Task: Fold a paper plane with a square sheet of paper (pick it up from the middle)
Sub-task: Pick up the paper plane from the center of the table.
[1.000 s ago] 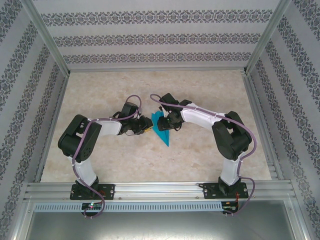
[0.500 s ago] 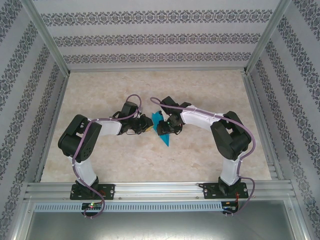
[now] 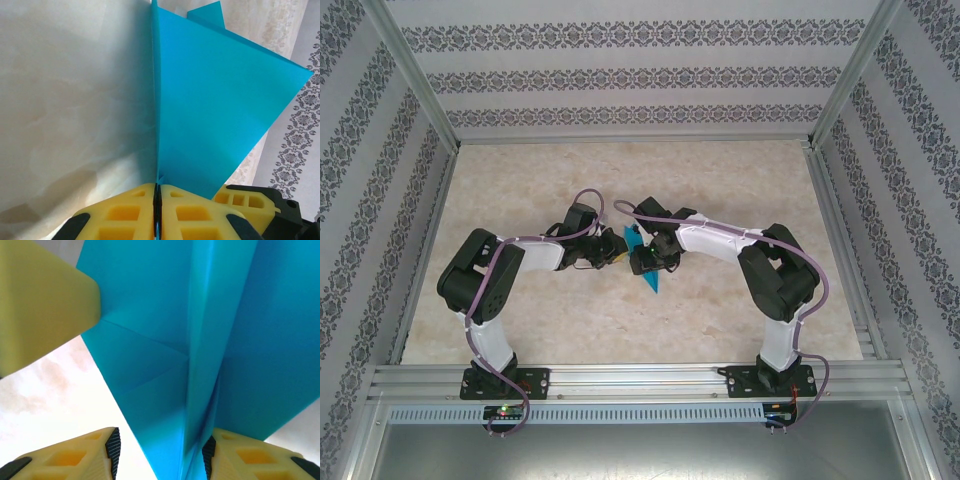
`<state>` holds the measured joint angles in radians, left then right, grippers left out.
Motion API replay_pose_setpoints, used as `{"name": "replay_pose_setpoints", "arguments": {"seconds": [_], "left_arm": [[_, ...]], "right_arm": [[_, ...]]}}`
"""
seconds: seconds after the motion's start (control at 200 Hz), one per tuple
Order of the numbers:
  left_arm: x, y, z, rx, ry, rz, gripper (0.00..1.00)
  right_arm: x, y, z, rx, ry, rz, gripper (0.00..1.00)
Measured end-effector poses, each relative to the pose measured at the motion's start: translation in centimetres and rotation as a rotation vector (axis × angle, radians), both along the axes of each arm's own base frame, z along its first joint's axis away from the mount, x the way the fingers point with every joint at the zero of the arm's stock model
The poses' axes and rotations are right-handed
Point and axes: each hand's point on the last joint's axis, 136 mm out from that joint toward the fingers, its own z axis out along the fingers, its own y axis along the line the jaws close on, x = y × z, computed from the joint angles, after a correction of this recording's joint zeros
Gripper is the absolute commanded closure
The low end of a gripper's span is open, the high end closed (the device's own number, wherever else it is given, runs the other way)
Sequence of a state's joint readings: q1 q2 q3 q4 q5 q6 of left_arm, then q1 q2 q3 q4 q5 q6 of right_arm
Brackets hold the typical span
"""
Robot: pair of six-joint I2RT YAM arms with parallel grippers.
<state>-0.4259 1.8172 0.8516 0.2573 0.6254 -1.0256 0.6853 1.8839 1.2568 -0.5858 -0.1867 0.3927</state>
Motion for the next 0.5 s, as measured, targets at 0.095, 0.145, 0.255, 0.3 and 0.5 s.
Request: {"name": "replay_pose_setpoints", "arguments": {"seconds": [0.095, 0.145, 0.255, 0.3, 0.5], "left_arm": [[-0.01, 0.0, -0.05, 0.0, 0.001, 0.0, 0.89], [0.0, 0.0, -0.03, 0.0, 0.0, 0.0, 0.89], [-0.01, -0.01, -0.05, 0.0, 0.001, 0.0, 0.89], [0.0, -0.01, -0.05, 0.001, 0.001, 0.0, 0.89], [0.0, 0.0, -0.06, 0.001, 0.001, 0.0, 0.9]], "right_arm": [[0.23, -0.23, -0.12, -0.016, -0.009, -0.005, 0.55], [0.29, -0.37, -0.17, -0.025, -0.012, -0.006, 0.57], [0.42, -0.63, -0.26, -0.04, -0.02, -0.008, 0.61], [0.46, -0.69, -0.27, -0.043, -0.022, -0.009, 0.63], [0.74, -0.99, -0.32, -0.061, -0.038, -0.016, 0.68]]}}
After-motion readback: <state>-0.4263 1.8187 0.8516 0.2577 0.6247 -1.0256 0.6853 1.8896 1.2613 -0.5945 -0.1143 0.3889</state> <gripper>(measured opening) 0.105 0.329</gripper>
